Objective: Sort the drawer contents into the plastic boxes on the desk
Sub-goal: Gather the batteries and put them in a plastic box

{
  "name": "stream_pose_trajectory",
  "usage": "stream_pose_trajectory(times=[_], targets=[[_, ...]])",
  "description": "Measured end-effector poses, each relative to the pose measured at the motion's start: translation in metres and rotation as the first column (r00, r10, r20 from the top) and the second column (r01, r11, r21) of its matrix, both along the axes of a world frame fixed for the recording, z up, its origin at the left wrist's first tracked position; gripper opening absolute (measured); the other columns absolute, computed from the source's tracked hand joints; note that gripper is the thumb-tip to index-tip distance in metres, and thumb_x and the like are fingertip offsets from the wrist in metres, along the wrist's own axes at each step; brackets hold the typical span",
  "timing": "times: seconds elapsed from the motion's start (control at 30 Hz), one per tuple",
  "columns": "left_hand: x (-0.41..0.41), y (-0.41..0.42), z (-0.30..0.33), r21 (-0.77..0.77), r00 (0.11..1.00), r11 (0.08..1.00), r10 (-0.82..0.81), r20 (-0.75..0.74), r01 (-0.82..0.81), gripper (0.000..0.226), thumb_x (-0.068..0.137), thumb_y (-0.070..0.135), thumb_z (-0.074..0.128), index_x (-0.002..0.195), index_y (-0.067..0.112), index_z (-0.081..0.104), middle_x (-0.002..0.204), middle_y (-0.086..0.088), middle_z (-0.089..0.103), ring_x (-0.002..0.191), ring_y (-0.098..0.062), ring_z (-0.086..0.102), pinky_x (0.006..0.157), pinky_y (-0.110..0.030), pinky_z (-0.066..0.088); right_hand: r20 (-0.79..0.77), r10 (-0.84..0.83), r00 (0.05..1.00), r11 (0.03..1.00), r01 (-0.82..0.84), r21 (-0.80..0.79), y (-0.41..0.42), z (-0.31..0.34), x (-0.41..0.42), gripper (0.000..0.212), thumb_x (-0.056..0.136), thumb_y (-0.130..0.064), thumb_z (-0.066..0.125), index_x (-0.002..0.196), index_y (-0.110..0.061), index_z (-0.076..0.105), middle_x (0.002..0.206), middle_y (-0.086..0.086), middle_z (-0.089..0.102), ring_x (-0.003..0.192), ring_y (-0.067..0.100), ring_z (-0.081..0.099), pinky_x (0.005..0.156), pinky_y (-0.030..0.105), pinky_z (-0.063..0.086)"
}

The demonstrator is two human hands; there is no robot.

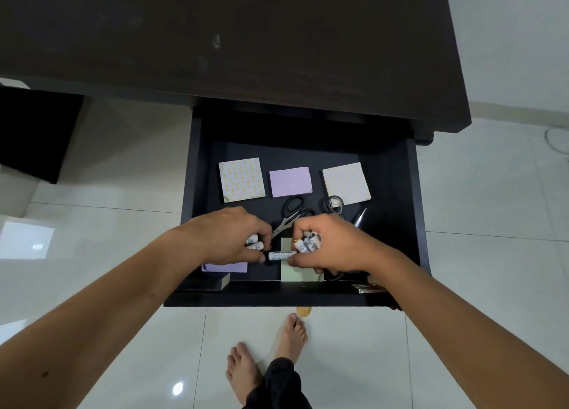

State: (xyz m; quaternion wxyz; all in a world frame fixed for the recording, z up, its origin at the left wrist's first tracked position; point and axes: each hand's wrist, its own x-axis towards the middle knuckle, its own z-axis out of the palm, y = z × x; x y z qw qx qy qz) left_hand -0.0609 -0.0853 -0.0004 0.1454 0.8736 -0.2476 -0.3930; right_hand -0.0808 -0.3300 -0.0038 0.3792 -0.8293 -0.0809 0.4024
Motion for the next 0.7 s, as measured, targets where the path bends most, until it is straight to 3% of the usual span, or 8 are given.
stream_pose_trajectory(times=[0.13, 0.27, 0.4, 0.57, 0.63, 0.7], targets=[[-0.011, -0.017, -0.007, 0.048, 0.999, 0.998, -0.036, 0.018, 0.035, 0.040, 0.080, 0.058, 0.083, 0.103, 0.034, 0.061, 0.097, 0.010, 0.054, 0.100, -0.017, 0.058, 0.074, -0.034, 0.046, -0.126, -0.222, 0.967, 0.963, 0.238, 0.128, -0.016, 0.007, -0.003, 0.029, 0.089, -0.007, 0.081, 0.084, -0.010, 0.052, 0.086, 0.022, 0.075, 0.053, 0.023, 0.070, 0.040, 0.026, 0.045], [-0.019, -0.031, -0.015, 0.129, 0.988, 0.989, -0.088, 0.131, 0.071, 0.047, 0.085, 0.048, 0.082, 0.114, 0.022, 0.056, 0.113, -0.003, 0.063, 0.109, -0.027, 0.062, 0.081, -0.036, 0.047, -0.203, -0.372, 0.906, 0.896, 0.408, 0.177, -0.029, 0.009, -0.004, 0.032, 0.089, -0.003, 0.082, 0.089, 0.002, 0.050, 0.098, 0.013, 0.080, 0.061, 0.027, 0.070, 0.044, 0.028, 0.047], [-0.021, -0.028, -0.016, 0.083, 0.988, 0.992, 0.081, 0.128, -0.092, 0.049, 0.084, 0.046, 0.085, 0.111, 0.023, 0.052, 0.105, -0.004, 0.064, 0.104, -0.028, 0.065, 0.081, -0.037, 0.053, -0.208, -0.442, 0.873, 0.835, 0.485, 0.261, -0.035, 0.010, -0.003, 0.022, 0.088, 0.003, 0.080, 0.100, 0.006, 0.061, 0.074, 0.015, 0.072, 0.062, 0.025, 0.068, 0.048, 0.030, 0.050], [-0.020, -0.027, -0.015, 0.060, 0.962, 0.963, 0.257, 0.089, -0.263, 0.054, 0.082, 0.043, 0.088, 0.113, 0.023, 0.049, 0.099, 0.000, 0.058, 0.096, -0.023, 0.060, 0.079, -0.033, 0.052, -0.244, -0.490, 0.837, 0.763, 0.547, 0.344, -0.037, 0.010, 0.000, 0.013, 0.089, -0.001, 0.080, 0.097, -0.003, 0.069, 0.067, 0.016, 0.067, 0.056, 0.021, 0.061, 0.046, 0.027, 0.044], [-0.021, -0.026, -0.017, 0.062, 0.959, 0.960, 0.266, 0.097, -0.273, 0.049, 0.082, 0.045, 0.087, 0.113, 0.024, 0.055, 0.100, 0.001, 0.055, 0.096, -0.021, 0.058, 0.078, -0.032, 0.050, -0.264, -0.489, 0.831, 0.754, 0.555, 0.352, -0.038, 0.011, 0.001, 0.012, 0.090, 0.000, 0.078, 0.094, -0.002, 0.067, 0.079, 0.015, 0.074, 0.056, 0.022, 0.062, 0.044, 0.028, 0.044], [-0.021, -0.024, -0.020, 0.057, 0.958, 0.960, 0.269, 0.098, -0.275, 0.042, 0.082, 0.046, 0.087, 0.109, 0.025, 0.061, 0.101, 0.001, 0.058, 0.096, -0.021, 0.059, 0.078, -0.032, 0.052, -0.274, -0.482, 0.832, 0.749, 0.554, 0.362, -0.038, 0.011, 0.002, 0.015, 0.091, 0.005, 0.074, 0.090, -0.002, 0.061, 0.103, 0.013, 0.080, 0.057, 0.021, 0.065, 0.042, 0.025, 0.045]])
